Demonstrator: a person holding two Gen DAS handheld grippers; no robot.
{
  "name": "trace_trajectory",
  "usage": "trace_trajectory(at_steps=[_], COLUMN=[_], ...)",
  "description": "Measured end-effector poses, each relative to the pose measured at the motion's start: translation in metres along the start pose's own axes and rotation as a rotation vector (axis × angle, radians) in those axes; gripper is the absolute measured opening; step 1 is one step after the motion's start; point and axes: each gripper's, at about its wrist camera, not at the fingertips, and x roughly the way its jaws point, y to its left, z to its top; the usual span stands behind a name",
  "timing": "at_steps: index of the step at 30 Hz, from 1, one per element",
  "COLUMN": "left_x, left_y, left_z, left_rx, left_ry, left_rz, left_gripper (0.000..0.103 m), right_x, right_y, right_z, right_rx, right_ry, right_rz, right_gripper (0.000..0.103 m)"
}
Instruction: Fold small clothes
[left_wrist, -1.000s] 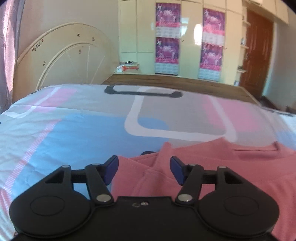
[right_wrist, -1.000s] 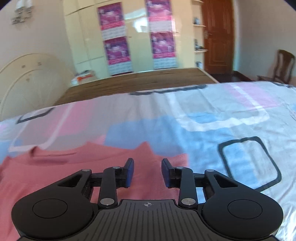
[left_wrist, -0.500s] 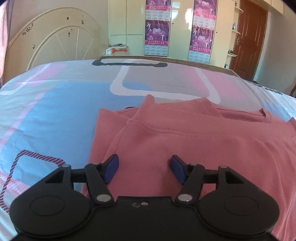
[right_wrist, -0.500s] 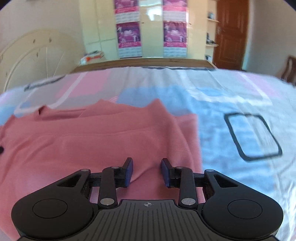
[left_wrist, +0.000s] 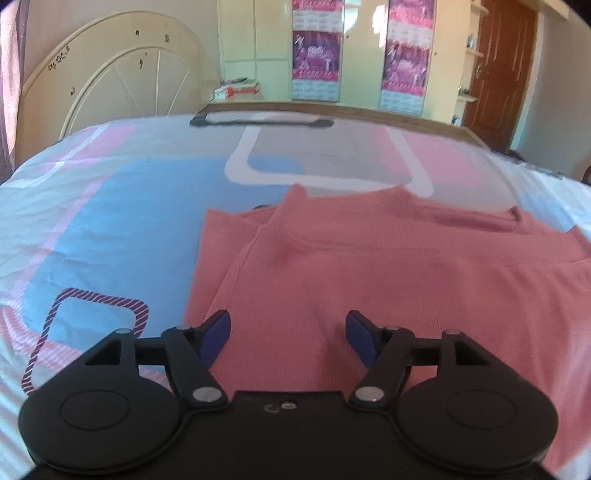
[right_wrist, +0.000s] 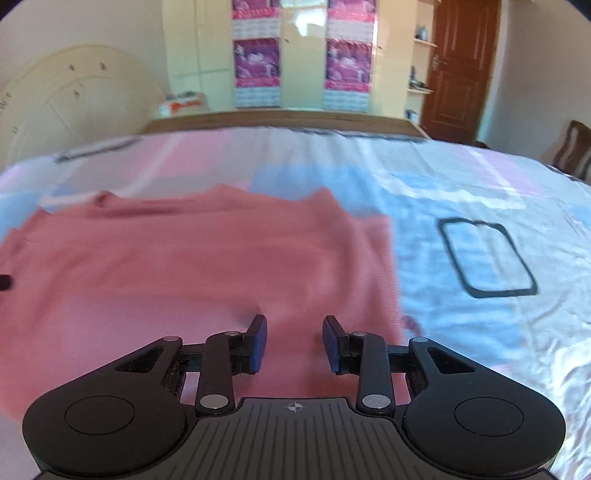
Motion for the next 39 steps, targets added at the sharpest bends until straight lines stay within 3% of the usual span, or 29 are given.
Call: trace_trajectory(at_steps=[3, 7, 12, 14, 16, 21, 23, 31, 35, 39], left_x=[-0.019, -0.020, -0.006, -0.007, -0.008, -0.022, -0.018, -0.027, -0.036, -0.044], left_y=[-0.006, -0.013, 0.000, 0.003, 0.004, 0.003, 0.004, 0.000, 0.002, 0.006], left_z=[-0.005, -0.018, -0.034, -0.036, -0.035, -0.034, -0.039, -0.047, -0.046, -0.046], left_rx=[0.032, 0.081, 0.051, 0.054, 0.048, 0.054, 0.060, 0.098, 0.068, 0.021], left_ry=[-0.035, -0.024, 0.024, 0.015, 0.028, 0.030, 0.051, 0.081, 0.108, 0.146], left_rz=[-0.047, -0.064, -0.065, -0.070, -0.075, -0.076, -0.076, -0.071, -0.091, -0.117], left_gripper=[0.077, 0.078, 0.082, 0.083, 0.082, 0.087, 0.087, 0.088, 0.088, 0.088], right_x=[-0.013, -0.022, -0.011, 0.004, 0.015, -0.009, -0.001, -0.014, -0.020, -0.040], right_y=[0.026, 0.074, 0.120, 0.131, 0.128, 0.123, 0.123, 0.110, 0.110, 0.113], right_z=[-0.001, -0.002, -0.002, -0.011, -0.021, -0.025, -0.035, -0.049, -0.048, -0.042], right_rx=[0.008, -0.047, -0.110, -0.152, -0.153, -0.109, -0.148, -0.086, -0.074, -0.047], right_ry=[-0.015, -0.034, -0.046, 0.018, 0.062, 0.023, 0.079, 0.083, 0.095, 0.053], right_rz=[0.063, 0.123, 0.142, 0.102, 0.099, 0.096, 0.058, 0.033, 0.033, 0.071], right_gripper=[0.033, 0.033, 0.034, 0.033, 0.033, 0.034, 0.035, 0.048, 0.050, 0.051])
